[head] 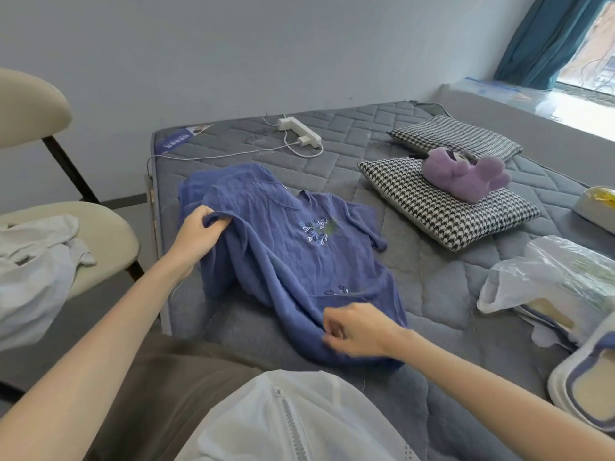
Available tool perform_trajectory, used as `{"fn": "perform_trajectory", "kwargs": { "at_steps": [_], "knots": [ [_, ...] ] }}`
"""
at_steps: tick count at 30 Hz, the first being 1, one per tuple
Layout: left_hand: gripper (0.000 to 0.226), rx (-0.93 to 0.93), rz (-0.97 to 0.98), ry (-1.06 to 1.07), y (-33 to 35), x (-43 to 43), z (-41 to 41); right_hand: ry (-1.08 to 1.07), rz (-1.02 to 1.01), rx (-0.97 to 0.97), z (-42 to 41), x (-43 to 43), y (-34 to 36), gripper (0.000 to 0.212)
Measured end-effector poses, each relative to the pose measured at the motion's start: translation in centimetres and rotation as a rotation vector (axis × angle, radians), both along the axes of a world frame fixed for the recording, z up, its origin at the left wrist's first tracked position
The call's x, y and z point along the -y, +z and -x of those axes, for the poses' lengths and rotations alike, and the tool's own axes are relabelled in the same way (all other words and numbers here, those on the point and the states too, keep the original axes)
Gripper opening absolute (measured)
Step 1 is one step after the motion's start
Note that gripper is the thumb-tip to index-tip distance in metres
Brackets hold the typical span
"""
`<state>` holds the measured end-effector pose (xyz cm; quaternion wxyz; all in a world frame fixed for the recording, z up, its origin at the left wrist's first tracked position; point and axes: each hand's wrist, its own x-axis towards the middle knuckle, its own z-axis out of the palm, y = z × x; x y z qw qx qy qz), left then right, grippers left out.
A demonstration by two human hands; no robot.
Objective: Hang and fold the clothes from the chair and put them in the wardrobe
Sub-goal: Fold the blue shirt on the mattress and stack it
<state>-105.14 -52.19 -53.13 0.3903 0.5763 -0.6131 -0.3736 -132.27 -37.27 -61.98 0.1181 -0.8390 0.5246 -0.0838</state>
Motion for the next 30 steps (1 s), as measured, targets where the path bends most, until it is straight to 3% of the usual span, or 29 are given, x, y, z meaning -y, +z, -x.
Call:
{"fn": "perform_trajectory", "kwargs": {
  "at_steps": [2,4,8,10,13,15,19,22,24,27,30],
  "knots": [
    [0.013,0.021,0.009,0.029,-0.2,0.4,0.4,0.075,-0.089,-0.111,0.2,-0.4,-1.8,0.028],
    [0.014,0.038,0.010,0.046,-0.6,0.7,0.5,0.136,-0.048,-0.219,0.6,-0.5,-3.4,0.035],
    [0.015,0.044,-0.025,0.087,-1.8,1.4,0.5,0.117,-0.026,-0.251,0.8,0.0,-4.7,0.024],
    [0.016,0.051,-0.046,0.102,-2.7,1.7,0.2,-0.022,-0.122,-0.056,1.0,0.8,-3.7,0.020],
    [0.017,0.071,-0.072,0.136,-3.8,1.9,-0.4,-0.298,-0.302,0.408,2.6,3.5,-1.6,0.018],
    [0.018,0.091,-0.092,0.165,-4.4,1.9,-0.6,-0.522,-0.338,0.543,4.8,5.2,-1.0,0.017],
    [0.019,0.119,-0.145,0.184,-5.7,2.2,-1.0,-0.802,-0.143,0.413,7.5,5.9,-1.2,0.008],
    [0.020,0.136,-0.180,0.187,-6.7,2.4,-1.3,-0.643,-0.060,0.375,5.2,4.2,-0.2,0.019],
    [0.021,0.139,-0.204,0.195,-7.0,2.4,-1.3,-0.477,-0.070,0.138,3.4,2.7,-0.5,0.040],
    [0.029,0.132,-0.230,0.210,-7.4,2.4,-1.1,-0.390,-0.109,-0.333,1.7,1.0,-2.4,0.065],
    [0.025,0.132,-0.282,0.236,-7.4,2.1,-1.2,-0.453,-0.122,-0.415,1.7,0.6,-4.0,0.064]
  ]
}}
